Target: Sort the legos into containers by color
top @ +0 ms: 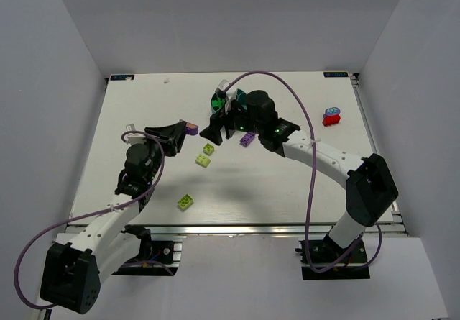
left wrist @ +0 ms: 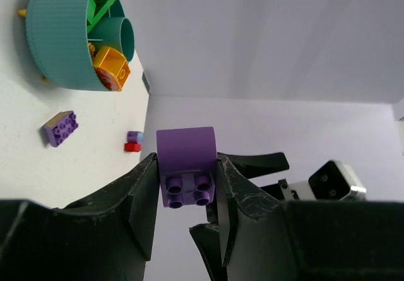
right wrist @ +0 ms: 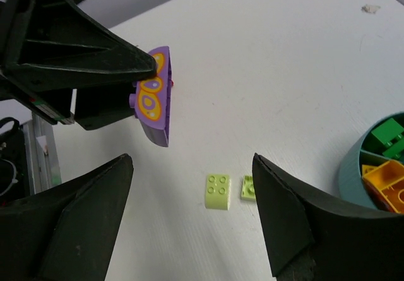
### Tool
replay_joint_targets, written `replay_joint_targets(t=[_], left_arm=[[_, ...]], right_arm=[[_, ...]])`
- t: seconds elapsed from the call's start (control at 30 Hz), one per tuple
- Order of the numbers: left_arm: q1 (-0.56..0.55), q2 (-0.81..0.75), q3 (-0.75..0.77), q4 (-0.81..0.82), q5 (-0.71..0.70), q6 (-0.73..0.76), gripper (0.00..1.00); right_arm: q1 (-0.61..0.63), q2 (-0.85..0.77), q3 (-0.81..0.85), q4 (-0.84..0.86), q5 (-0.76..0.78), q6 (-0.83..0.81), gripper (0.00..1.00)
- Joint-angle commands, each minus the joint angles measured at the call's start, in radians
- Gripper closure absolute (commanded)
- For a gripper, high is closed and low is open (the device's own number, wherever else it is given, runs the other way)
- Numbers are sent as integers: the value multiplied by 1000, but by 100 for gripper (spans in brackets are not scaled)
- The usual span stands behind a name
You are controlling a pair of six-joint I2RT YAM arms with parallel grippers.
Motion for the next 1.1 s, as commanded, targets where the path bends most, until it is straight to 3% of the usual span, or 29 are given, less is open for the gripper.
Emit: replay_joint_targets(t=[0.0,0.53,1.07], left_arm=[[-5,-27,-10,10,-58,-105,99],[-22,30,-65,139,-48,-231,100],[-30,31,-114,214,-58,-294,100]], right_arm=[[5,-45,-13,177,-48,49,19],[34,80,46,241,-78,93,21],[54,153,97,273,-72,104,33]])
